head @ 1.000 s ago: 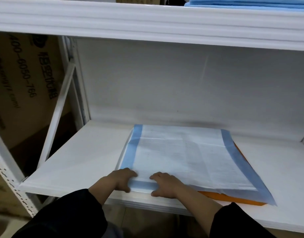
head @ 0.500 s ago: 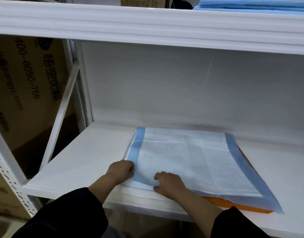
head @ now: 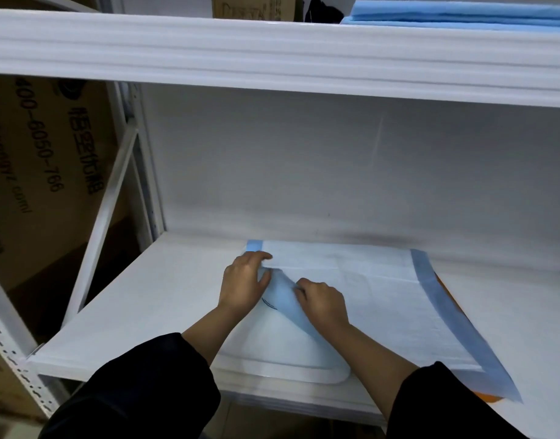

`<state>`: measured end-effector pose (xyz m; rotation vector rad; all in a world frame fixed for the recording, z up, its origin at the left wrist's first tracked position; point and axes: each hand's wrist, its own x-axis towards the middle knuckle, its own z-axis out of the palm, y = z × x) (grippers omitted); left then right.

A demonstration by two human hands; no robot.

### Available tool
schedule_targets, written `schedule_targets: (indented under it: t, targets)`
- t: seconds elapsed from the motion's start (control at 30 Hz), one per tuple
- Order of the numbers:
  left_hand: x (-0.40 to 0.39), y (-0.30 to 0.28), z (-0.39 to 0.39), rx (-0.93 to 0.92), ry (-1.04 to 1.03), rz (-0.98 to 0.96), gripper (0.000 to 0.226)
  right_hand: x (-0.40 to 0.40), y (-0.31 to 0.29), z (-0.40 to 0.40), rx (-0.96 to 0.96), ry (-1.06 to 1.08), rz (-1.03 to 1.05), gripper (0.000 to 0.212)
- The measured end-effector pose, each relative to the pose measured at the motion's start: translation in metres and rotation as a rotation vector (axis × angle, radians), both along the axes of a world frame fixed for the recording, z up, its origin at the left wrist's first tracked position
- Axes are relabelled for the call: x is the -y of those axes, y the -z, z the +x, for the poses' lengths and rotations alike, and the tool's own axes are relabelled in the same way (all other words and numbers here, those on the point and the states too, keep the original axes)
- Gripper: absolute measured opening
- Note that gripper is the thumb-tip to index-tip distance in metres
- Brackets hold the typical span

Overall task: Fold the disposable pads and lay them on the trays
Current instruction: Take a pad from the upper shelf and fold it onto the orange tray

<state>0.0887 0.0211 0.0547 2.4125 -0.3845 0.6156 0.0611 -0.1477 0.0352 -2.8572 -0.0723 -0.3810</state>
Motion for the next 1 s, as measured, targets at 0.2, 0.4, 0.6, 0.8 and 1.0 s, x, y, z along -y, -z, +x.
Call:
schedule_targets:
  t: [0.2,0.4,0.6,0.8,1.0]
  targets:
    - [-0.009,0.025,0.007,-0.422,-0.153,-0.165,0.067,0.023,-0.014,0.018,0.048,0.119,-0.085,0.024]
    - [0.002,0.039,0.018,-0.902,-0.084,-0.193,0.060,0.034,-0.028,0.042,0.217,0.082,-0.086,0.047]
    - [0.018,0.055,0.049,-0.827,-0.080,-0.202,0.055,0.044,-0.028,0.064,0.321,0.052,-0.120,0.042]
    - [0.032,0.071,0.077,-0.645,-0.034,0.380,0.058,0.059,-0.030,0.082,0.455,0.033,-0.141,0.052]
    - [0.025,0.071,0.103,-0.879,-0.383,-0.453,0.077,0.072,-0.035,0.091,0.492,0.100,-0.093,0.046]
